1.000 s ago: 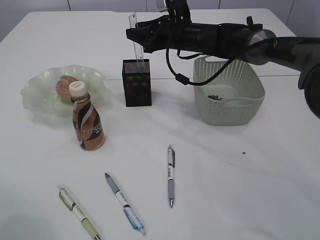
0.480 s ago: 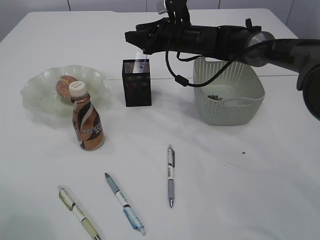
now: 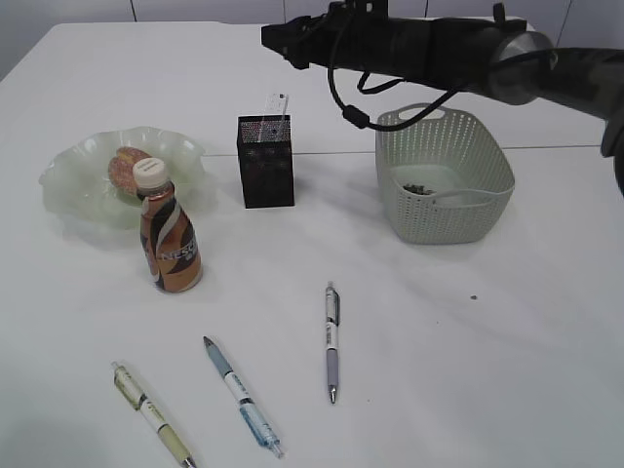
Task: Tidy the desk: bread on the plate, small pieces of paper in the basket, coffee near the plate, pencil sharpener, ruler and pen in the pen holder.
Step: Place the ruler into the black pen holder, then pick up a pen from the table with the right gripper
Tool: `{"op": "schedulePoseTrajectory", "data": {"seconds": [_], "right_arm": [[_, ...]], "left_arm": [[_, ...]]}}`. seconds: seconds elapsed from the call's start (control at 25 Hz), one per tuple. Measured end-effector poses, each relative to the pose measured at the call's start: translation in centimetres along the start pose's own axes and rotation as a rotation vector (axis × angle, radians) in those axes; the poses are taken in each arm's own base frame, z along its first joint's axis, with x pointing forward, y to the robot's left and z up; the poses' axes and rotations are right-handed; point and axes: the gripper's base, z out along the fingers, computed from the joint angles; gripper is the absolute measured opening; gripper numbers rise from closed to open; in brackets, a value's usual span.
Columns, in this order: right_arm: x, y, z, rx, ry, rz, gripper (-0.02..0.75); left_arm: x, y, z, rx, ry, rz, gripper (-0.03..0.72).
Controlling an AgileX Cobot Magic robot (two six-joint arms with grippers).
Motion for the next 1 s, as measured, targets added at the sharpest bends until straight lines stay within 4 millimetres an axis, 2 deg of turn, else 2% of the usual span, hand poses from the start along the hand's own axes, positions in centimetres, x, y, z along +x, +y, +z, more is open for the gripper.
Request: {"op": "schedulePoseTrajectory", "data": {"seconds": [0.12, 0.32, 0.52, 0.68, 0.88, 1.0], "right_arm": [[-1.1, 0.4, -0.6, 0.004, 0.077, -0.003, 0.398], [-3.1, 1.9, -2.3, -0.004, 0.317, 0.059, 0.398], [-5.1, 3.9, -4.3, 0.066, 0.539, 0.157, 0.398], [-6.6, 6.5, -5.7, 0.109, 0.706, 0.178, 0.399], [-6.5, 9.5, -6.8, 0.166, 0.932, 0.223, 0.398], [-6.1, 10.6, -6.6, 0.238, 0.995, 0.185, 0.398]], "left_arm": [[0.0, 0.0, 0.0, 0.0, 0.004, 0.0, 0.433], [0.1, 0.0, 0.0, 0.0, 0.006, 0.0, 0.433], [0.1, 0.0, 0.0, 0.001, 0.008, 0.0, 0.433], [0.1, 0.0, 0.0, 0.001, 0.01, 0.0, 0.433], [0.2, 0.0, 0.0, 0.002, 0.021, 0.0, 0.433], [0.2, 0.0, 0.0, 0.002, 0.025, 0.0, 0.433]]}}
